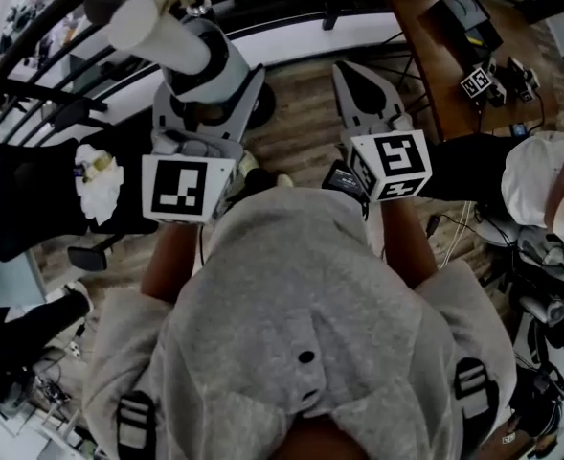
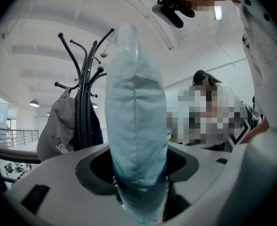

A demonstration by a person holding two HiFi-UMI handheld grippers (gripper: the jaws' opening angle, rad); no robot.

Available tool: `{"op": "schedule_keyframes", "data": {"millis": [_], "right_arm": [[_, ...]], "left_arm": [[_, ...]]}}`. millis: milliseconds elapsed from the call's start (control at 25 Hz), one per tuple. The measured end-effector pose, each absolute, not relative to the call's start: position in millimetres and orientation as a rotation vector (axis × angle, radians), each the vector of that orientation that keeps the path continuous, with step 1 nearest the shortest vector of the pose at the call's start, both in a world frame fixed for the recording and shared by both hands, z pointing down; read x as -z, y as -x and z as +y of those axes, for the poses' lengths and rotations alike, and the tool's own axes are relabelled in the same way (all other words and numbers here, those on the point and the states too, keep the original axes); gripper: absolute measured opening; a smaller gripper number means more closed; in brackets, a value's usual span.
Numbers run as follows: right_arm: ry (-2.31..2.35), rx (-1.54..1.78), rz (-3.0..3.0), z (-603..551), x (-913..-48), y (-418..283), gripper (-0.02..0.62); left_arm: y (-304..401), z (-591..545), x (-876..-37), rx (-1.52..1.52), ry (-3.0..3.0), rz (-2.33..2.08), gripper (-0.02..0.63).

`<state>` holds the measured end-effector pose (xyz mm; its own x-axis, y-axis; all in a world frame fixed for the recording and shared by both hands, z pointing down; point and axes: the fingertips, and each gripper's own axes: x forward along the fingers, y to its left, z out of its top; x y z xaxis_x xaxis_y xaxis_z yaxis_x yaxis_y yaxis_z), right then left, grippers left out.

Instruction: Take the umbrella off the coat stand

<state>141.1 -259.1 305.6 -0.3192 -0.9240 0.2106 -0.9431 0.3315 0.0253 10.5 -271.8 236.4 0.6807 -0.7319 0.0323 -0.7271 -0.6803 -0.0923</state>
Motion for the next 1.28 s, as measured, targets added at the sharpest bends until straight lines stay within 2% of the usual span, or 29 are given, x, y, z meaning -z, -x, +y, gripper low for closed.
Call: {"op": "schedule_keyframes", "data": {"millis": [400, 1280], "right_arm": [[-1.652, -0.237, -2.478, -215, -322, -152, 0.009], [-1.597, -0.25, -2.461, -165, -338, -98, 0.009]], "left_arm": [[22, -212, -277, 0.295, 2.754, 1.432, 0.279], [87, -158, -292, 0.262, 2.734, 1.542, 0.279]]}}
